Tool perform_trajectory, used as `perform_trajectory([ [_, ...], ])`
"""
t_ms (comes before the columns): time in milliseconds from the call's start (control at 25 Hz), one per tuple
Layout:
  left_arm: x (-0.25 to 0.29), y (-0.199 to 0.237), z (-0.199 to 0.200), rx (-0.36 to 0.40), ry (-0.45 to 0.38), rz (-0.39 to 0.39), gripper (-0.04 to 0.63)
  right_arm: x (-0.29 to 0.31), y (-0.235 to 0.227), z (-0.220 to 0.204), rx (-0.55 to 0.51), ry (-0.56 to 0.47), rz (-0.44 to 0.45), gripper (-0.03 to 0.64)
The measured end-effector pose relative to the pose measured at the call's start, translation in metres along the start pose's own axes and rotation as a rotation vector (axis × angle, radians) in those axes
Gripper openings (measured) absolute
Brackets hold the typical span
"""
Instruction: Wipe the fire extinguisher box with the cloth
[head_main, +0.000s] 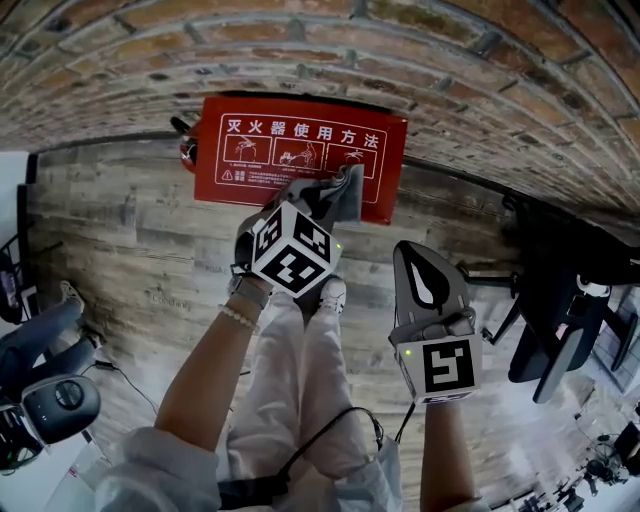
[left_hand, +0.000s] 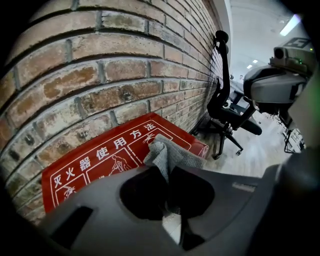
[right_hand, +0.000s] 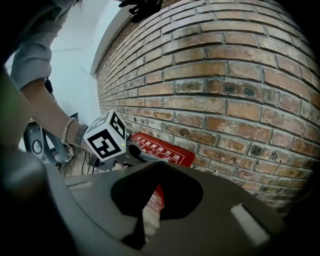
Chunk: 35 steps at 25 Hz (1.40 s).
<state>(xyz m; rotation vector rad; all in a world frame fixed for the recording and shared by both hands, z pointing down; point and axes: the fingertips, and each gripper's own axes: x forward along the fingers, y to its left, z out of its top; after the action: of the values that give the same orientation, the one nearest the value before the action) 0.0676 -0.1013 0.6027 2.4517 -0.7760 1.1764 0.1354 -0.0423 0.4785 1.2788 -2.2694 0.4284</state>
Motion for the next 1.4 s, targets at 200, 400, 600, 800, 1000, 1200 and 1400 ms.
perform_trajectory([
  [200, -0.011, 0.017, -0.014, -0.030, -0.004, 0.024, 0.015, 0.011, 0.016, 0.008, -0.014, 0.007, 0.023, 0.009],
  [400, -0.023, 0.036, -0.029, -0.049, 0.000, 0.052, 0.015, 0.022, 0.032, 0.015, -0.040, 0.003, 0.047, 0.009],
  [600, -0.037, 0.055, -0.046, -0.064, 0.007, 0.075, 0.015, 0.032, 0.048, 0.024, -0.054, 0.005, 0.065, 0.008],
  [800, -0.051, 0.074, -0.063, -0.072, 0.015, 0.102, 0.015, 0.042, 0.065, 0.027, -0.072, 0.016, 0.086, 0.009],
  [1000, -0.065, 0.093, -0.078, -0.090, 0.015, 0.127, 0.015, 0.054, 0.083, 0.037, -0.078, 0.010, 0.104, 0.008],
  [1200, -0.080, 0.112, -0.096, -0.115, 0.012, 0.159, 0.015, 0.062, 0.100, 0.045, -0.092, 0.009, 0.117, 0.009],
  [1400, -0.097, 0.133, -0.116, -0.152, 0.014, 0.196, 0.015, 0.068, 0.115, 0.050, -0.103, 0.009, 0.130, 0.009],
])
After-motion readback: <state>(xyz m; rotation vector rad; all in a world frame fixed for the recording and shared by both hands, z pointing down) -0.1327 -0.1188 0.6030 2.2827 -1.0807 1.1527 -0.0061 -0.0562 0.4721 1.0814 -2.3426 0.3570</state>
